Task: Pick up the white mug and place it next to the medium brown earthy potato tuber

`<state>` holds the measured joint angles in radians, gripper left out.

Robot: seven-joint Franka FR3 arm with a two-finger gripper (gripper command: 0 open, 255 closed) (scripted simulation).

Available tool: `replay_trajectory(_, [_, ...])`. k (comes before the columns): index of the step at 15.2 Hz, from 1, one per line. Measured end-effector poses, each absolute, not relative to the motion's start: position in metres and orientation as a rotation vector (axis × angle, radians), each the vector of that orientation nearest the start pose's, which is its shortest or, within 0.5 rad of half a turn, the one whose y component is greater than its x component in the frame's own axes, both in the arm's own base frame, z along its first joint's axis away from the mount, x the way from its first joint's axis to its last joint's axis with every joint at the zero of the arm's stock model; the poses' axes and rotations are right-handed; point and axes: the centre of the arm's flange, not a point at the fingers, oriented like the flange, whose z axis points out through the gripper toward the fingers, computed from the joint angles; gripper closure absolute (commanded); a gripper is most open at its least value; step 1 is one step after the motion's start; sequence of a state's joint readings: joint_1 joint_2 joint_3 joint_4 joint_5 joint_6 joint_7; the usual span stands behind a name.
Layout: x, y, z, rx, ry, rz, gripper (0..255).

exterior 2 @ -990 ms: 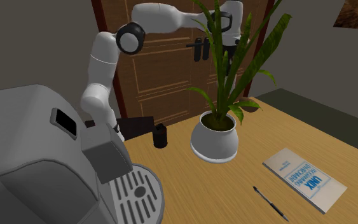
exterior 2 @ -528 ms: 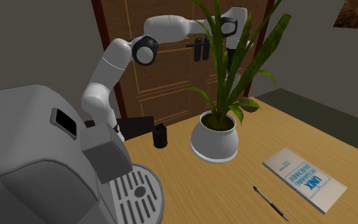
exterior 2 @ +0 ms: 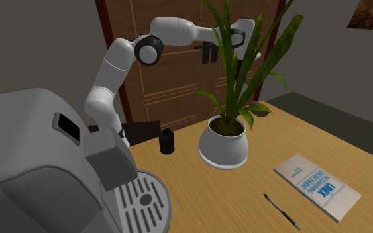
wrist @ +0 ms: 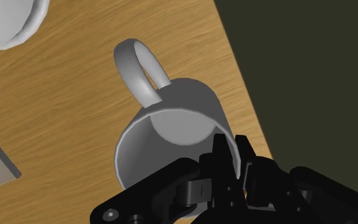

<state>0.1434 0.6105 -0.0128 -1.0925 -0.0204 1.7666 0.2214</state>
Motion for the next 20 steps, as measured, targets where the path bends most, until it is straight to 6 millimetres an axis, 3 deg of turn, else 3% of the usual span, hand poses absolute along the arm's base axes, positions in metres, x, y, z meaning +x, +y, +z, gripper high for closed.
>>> replay_trajectory(20, [0.729,0.096,0.375,-3.153,0.134,-0.106,255])
